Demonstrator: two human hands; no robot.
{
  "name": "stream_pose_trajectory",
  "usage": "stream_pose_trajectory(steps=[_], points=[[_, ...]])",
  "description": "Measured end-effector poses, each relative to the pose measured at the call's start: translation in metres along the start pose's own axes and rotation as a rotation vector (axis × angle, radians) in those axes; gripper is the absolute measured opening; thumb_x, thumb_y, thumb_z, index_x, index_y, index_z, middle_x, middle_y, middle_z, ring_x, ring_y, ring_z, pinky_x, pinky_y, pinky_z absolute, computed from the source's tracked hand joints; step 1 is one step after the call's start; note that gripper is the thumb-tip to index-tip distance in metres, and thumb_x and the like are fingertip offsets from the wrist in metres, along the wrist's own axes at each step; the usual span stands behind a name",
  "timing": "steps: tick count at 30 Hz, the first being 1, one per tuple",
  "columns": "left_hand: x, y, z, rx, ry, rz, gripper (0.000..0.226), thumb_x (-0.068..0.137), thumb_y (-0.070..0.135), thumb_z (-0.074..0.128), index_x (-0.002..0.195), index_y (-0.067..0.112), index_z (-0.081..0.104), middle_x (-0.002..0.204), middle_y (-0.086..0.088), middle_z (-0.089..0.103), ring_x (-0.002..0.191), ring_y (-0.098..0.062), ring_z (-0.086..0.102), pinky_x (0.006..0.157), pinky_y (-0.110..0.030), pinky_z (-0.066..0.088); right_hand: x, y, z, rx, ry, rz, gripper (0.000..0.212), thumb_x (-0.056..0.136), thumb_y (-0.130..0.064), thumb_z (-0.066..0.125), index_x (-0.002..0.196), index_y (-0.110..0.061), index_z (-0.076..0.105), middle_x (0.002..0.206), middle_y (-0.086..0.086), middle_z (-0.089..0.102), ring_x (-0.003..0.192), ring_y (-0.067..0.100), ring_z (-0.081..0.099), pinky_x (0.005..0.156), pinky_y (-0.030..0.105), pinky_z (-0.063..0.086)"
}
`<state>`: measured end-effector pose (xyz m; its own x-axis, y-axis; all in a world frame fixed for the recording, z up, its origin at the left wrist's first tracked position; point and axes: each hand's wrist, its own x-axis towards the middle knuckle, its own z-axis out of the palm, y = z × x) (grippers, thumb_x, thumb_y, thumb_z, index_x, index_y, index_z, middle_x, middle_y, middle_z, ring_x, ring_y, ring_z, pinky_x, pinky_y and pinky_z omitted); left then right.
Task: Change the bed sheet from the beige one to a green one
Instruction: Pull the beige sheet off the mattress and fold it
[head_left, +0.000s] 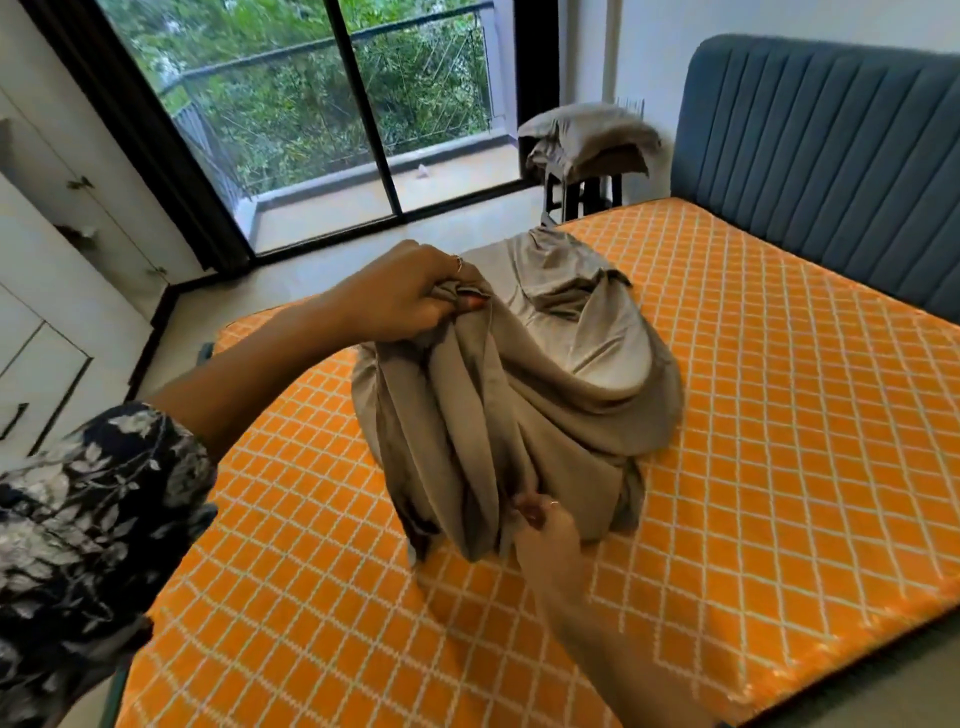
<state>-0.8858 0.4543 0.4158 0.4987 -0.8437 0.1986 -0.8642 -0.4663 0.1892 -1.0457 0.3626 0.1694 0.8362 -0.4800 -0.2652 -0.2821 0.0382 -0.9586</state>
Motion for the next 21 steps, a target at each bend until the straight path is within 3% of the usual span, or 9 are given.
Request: stream_pose_trajectory(steps=[3,6,11,15,19,21], points=[[-0.009,0.0,-0.005,0.016,-0.033,0.057,0.032,0.082,0.009,0.055,0.11,0.01,0.071,0.103,-0.01,0.073,0.093,-0.014,0.061,0.075,0.0,0.038,0.022,0.015,0.022,-0.029,-0.016,0.153,0.014,0.096,-0.013,0.049,0.098,-0.008,0.062,0.092,0.007,0.065,0.089,0.028,0.06,0.073,0.03,0.046],[-0.021,-0.002,-0.012,0.032,-0.046,0.094,0.044,0.074,0.003,0.047,0.11,0.009,0.071,0.103,-0.009,0.073,0.102,-0.009,0.054,0.076,0.009,0.03,0.036,0.015,0.041,-0.118,-0.013,0.106,0.025,0.096,-0.011,0.049,0.116,-0.001,0.061,0.111,0.015,0.065,0.107,0.034,0.059,0.088,0.035,0.045],[-0.039,-0.007,-0.025,0.054,-0.052,0.105,0.045,0.074,0.001,0.048,0.11,0.012,0.071,0.1,-0.007,0.074,0.097,-0.009,0.058,0.076,-0.002,0.037,0.042,0.011,0.065,-0.169,0.04,0.027,0.036,0.09,-0.021,0.061,0.12,-0.002,0.056,0.121,0.014,0.062,0.115,0.03,0.056,0.098,0.036,0.044],[-0.054,-0.007,-0.033,0.049,-0.057,0.096,0.044,0.076,0.007,0.044,0.109,0.012,0.072,0.092,0.003,0.073,0.091,-0.001,0.06,0.071,0.005,0.034,0.056,0.033,0.073,-0.384,0.022,0.14,0.028,0.094,-0.025,0.05,0.115,-0.01,0.061,0.117,0.013,0.063,0.112,0.035,0.057,0.093,0.044,0.047],[-0.069,-0.018,-0.037,0.073,-0.04,0.045,0.043,0.077,0.008,0.047,0.111,0.013,0.072,0.095,-0.004,0.074,0.091,-0.005,0.06,0.071,-0.003,0.039,0.061,0.049,0.059,-0.349,-0.202,0.147,0.029,0.097,-0.018,0.044,0.117,-0.001,0.055,0.118,0.018,0.06,0.109,0.034,0.057,0.087,0.04,0.047],[-0.077,-0.03,-0.038,0.073,-0.003,0.002,0.049,0.075,0.02,0.039,0.11,0.011,0.072,0.097,-0.005,0.074,0.093,-0.008,0.06,0.074,-0.01,0.042,0.048,0.051,0.041,-0.31,-0.361,0.148,0.026,0.097,-0.021,0.041,0.116,-0.011,0.056,0.118,0.018,0.056,0.101,0.025,0.054,0.083,0.032,0.043]])
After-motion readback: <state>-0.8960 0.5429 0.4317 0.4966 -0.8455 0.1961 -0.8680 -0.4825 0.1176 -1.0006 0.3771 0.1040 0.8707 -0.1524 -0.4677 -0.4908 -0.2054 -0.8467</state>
